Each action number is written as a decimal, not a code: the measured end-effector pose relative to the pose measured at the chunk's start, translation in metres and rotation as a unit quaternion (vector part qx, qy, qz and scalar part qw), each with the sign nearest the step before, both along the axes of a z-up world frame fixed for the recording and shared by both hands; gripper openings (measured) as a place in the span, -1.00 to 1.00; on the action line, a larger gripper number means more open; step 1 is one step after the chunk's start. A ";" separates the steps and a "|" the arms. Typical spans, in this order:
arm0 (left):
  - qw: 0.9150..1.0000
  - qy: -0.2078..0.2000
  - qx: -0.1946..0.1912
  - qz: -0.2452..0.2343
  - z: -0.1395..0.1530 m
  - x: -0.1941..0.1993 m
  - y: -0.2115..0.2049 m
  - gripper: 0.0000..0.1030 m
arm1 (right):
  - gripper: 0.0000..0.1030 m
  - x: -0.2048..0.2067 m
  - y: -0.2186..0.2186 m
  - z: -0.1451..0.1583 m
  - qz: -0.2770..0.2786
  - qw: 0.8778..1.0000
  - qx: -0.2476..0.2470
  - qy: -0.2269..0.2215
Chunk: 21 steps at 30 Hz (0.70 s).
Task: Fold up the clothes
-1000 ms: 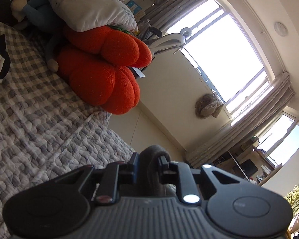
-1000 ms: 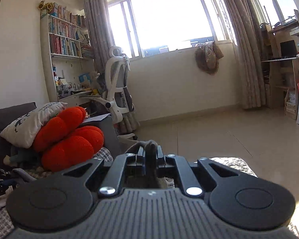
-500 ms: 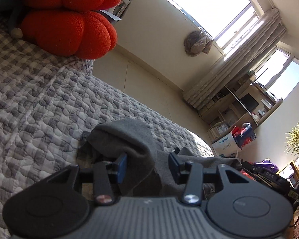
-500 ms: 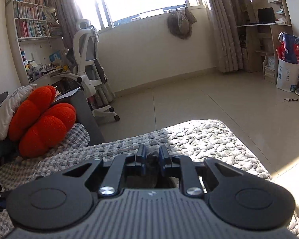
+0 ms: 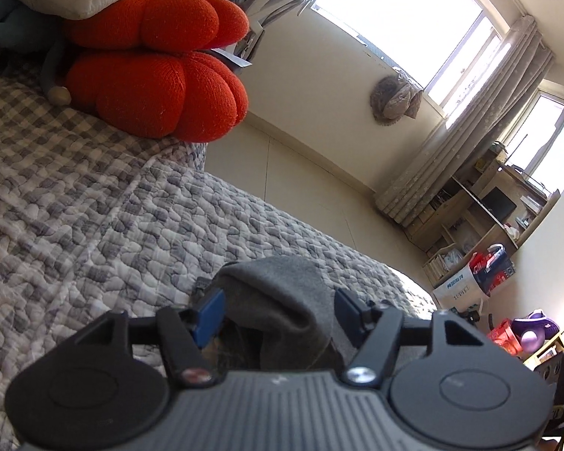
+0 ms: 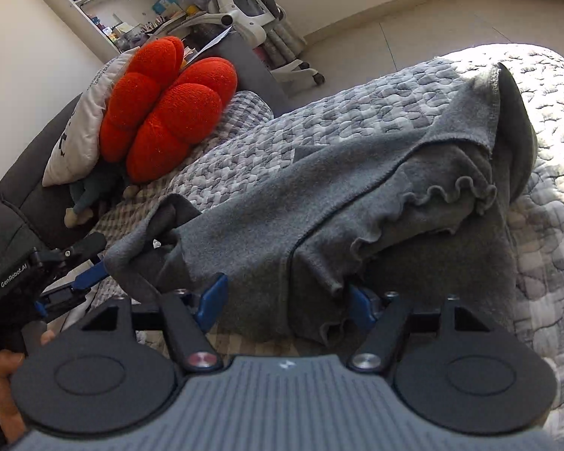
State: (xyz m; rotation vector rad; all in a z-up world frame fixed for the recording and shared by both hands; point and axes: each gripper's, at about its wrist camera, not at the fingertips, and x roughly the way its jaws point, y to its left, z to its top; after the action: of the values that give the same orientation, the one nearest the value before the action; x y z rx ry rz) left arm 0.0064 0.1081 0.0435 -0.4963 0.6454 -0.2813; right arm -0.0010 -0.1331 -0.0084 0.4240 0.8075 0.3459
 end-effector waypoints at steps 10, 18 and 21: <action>0.995 0.025 -0.073 -0.065 -0.009 0.002 -0.002 -0.22 | -0.88 -0.066 -0.024 0.116 -0.079 0.954 -0.041 -0.286; 0.994 0.021 -0.102 -0.034 -0.010 0.006 0.018 0.16 | -0.88 -0.039 -0.018 0.186 -0.083 0.946 -0.052 -0.309; 0.993 0.020 -0.116 -0.022 -0.010 0.007 0.028 0.16 | -0.88 -0.013 0.020 0.210 -0.058 0.948 -0.079 -0.303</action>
State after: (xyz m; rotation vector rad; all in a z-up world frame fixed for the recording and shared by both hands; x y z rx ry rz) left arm 0.0130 0.1363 0.0332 -0.7125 0.6672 -0.3915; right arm -0.0144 -0.1128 0.2016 0.1923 0.2043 0.2774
